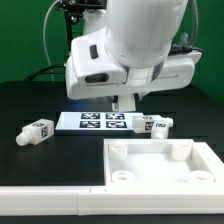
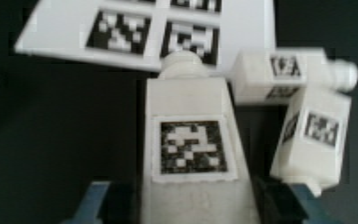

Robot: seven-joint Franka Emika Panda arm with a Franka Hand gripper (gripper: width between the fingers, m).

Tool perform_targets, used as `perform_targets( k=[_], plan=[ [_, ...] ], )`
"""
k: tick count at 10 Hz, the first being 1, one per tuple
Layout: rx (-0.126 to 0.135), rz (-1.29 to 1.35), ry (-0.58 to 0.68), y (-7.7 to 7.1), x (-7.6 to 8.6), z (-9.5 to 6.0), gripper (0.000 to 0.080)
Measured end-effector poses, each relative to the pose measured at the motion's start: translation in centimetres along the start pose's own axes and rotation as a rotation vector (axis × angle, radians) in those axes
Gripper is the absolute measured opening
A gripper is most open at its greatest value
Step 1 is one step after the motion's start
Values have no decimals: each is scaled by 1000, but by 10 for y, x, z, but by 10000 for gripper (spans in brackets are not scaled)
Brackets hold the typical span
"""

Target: Assemble square table

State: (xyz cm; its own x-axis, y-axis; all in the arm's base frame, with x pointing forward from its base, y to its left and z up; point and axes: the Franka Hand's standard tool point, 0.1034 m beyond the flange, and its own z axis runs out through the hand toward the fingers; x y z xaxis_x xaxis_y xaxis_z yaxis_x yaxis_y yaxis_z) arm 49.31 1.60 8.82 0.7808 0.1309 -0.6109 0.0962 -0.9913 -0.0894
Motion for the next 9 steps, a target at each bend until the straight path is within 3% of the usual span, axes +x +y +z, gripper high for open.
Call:
perform_targets(
  k=[2, 3, 4, 5, 6, 8, 9],
  plan=[
    [-15, 2, 102, -2, 1, -5, 285],
    [-17, -6, 173, -18, 11, -27, 285],
    [1, -38, 297, -32, 24, -61, 285],
    [-2, -67, 404, -36, 34, -85, 285],
    [-15, -73, 493, -34, 40, -95, 285],
    [-33, -71, 598, -31, 40, -91, 286],
    [-47, -72, 691, -29, 46, -96, 286]
  ],
)
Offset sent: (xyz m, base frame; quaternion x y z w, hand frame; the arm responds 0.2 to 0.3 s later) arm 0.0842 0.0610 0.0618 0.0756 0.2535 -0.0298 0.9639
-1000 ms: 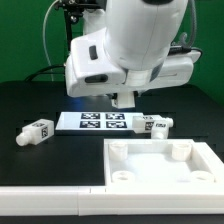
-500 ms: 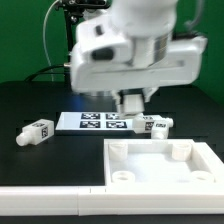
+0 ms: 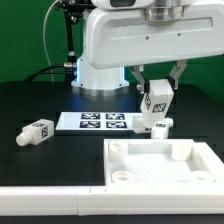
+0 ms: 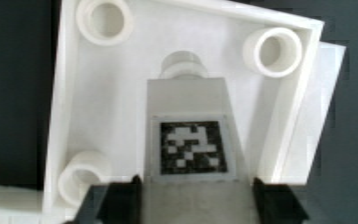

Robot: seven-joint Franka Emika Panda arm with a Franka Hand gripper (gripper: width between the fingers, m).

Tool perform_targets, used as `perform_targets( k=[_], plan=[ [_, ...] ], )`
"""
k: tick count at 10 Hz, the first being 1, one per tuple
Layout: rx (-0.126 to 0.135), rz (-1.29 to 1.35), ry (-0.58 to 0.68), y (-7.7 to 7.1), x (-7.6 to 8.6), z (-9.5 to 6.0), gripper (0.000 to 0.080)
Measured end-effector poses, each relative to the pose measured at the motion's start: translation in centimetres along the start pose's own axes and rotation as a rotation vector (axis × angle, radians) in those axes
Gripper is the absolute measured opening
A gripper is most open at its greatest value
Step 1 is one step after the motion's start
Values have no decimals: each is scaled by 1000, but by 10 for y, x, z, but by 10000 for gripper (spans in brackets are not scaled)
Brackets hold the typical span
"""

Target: Assemble square table

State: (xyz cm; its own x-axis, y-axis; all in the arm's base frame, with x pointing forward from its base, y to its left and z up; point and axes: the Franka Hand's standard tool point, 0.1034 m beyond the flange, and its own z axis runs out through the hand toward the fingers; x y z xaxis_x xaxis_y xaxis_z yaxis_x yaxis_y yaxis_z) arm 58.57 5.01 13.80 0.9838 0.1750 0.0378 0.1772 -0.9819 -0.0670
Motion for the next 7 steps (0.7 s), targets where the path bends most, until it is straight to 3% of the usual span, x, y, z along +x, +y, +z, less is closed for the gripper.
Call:
perform_targets(
  k=[1, 2, 4, 5, 7],
  plan=[
    [-13, -2, 75, -2, 2, 1, 286],
    [-14, -17, 126, -13, 6, 3, 287],
    [7, 31, 341, -32, 39, -13, 287],
    [11, 51, 407, -41, 41, -12, 287],
    [-2, 38, 446, -40, 38, -7, 287]
  ],
)
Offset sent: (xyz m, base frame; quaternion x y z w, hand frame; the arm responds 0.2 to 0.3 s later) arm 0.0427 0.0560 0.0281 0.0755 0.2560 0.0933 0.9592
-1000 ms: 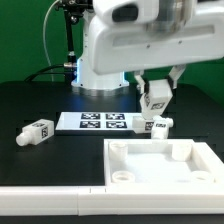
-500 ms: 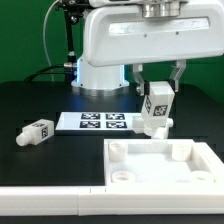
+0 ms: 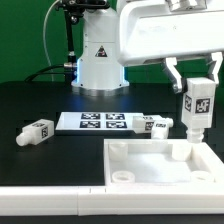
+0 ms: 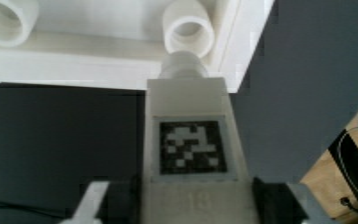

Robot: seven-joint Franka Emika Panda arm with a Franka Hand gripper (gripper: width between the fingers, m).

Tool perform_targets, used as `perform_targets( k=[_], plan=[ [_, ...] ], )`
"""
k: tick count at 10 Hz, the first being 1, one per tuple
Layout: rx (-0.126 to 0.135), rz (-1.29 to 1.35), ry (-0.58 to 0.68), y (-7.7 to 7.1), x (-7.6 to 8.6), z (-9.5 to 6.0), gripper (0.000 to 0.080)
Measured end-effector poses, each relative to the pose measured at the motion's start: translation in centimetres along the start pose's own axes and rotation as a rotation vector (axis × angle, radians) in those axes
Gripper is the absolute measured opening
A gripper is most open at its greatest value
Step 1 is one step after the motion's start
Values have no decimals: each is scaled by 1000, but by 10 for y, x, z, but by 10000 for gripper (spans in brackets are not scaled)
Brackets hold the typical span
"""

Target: Assemble square table

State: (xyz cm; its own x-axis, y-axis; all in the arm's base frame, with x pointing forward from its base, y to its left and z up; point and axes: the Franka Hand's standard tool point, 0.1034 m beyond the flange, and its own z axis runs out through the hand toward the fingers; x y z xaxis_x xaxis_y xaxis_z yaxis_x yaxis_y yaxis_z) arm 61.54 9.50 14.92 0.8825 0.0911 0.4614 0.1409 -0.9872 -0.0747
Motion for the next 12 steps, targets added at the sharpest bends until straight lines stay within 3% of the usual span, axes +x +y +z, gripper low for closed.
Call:
perform_targets(
  k=[3, 5, 12],
  plan=[
    [2, 0, -7, 0, -1, 2, 287],
    [7, -11, 7, -4, 5, 17, 287],
    [5, -19, 14, -3, -12, 48, 287]
  ],
)
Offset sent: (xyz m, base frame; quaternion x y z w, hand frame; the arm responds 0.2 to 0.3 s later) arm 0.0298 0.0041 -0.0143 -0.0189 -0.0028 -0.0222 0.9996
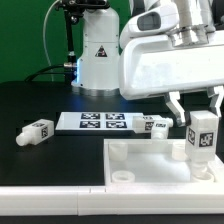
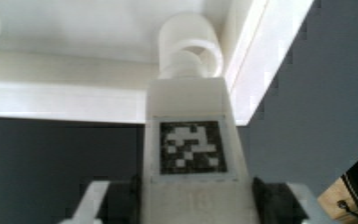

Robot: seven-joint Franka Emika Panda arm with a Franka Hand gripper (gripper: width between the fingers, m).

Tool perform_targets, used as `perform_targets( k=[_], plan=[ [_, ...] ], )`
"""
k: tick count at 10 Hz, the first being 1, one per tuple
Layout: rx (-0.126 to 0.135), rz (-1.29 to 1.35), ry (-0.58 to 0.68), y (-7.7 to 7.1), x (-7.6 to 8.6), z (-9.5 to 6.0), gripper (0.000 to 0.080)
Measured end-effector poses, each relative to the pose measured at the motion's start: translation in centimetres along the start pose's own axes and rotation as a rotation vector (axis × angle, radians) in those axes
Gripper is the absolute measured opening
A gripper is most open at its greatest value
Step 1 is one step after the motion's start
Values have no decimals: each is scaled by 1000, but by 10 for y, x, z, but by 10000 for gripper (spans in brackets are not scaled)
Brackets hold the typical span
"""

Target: Assemble square table

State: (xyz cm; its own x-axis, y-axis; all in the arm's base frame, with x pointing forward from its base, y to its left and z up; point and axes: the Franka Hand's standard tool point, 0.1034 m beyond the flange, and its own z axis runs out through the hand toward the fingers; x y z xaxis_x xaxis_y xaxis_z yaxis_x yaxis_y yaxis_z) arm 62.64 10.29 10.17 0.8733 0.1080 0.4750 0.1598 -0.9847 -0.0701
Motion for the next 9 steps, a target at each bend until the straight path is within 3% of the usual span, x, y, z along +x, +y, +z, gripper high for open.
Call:
perform_targets(
  k=[9],
  plan=[
    [-11, 1, 61, -5, -10, 14, 287]
  ],
)
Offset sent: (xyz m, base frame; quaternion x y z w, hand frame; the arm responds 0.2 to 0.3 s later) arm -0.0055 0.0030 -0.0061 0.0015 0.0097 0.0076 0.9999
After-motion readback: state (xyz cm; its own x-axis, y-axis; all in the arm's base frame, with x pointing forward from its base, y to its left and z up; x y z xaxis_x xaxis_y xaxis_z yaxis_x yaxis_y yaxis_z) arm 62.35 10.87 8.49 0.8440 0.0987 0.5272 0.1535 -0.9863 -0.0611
